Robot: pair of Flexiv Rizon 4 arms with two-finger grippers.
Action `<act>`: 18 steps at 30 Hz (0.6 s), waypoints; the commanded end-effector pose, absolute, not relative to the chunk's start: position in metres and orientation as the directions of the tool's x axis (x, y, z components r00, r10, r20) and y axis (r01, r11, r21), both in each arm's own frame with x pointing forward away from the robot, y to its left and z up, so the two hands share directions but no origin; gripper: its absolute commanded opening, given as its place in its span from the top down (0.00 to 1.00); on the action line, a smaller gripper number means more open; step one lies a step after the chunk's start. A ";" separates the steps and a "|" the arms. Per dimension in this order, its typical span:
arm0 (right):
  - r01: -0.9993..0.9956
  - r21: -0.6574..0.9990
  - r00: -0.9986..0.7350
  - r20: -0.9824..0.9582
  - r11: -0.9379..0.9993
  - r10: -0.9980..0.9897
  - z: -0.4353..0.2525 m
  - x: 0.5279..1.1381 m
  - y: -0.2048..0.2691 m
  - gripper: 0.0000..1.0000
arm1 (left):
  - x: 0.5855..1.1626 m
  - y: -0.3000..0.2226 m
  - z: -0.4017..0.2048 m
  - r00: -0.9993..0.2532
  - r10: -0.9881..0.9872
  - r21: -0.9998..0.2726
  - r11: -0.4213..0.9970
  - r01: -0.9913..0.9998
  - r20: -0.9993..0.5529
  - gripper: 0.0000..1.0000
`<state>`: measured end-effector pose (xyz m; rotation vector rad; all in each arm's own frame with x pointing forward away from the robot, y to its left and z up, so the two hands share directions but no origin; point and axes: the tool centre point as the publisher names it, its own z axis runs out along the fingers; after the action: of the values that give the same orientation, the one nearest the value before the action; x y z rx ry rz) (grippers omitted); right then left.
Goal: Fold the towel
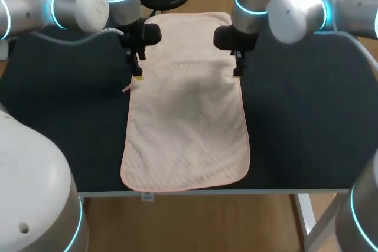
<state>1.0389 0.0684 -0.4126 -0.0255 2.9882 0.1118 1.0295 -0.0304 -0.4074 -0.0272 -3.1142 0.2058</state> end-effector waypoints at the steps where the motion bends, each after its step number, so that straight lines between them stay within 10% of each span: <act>1: -0.026 0.072 -0.990 -0.142 0.997 -0.015 -0.419 1.039 0.071 0.00 | 1.030 -0.034 -0.415 -0.999 0.021 -0.131 0.991 0.018 0.026 0.00; 18: -0.008 0.069 -0.995 -0.098 0.998 -0.001 -0.439 1.042 0.075 0.00 | 1.034 -0.036 -0.434 -1.000 -0.004 -0.115 0.993 -0.007 0.025 0.00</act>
<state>1.0362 0.0713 -0.4332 -0.0040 3.0315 0.1088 1.0313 -0.0330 -0.4294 0.0068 -3.1140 0.1867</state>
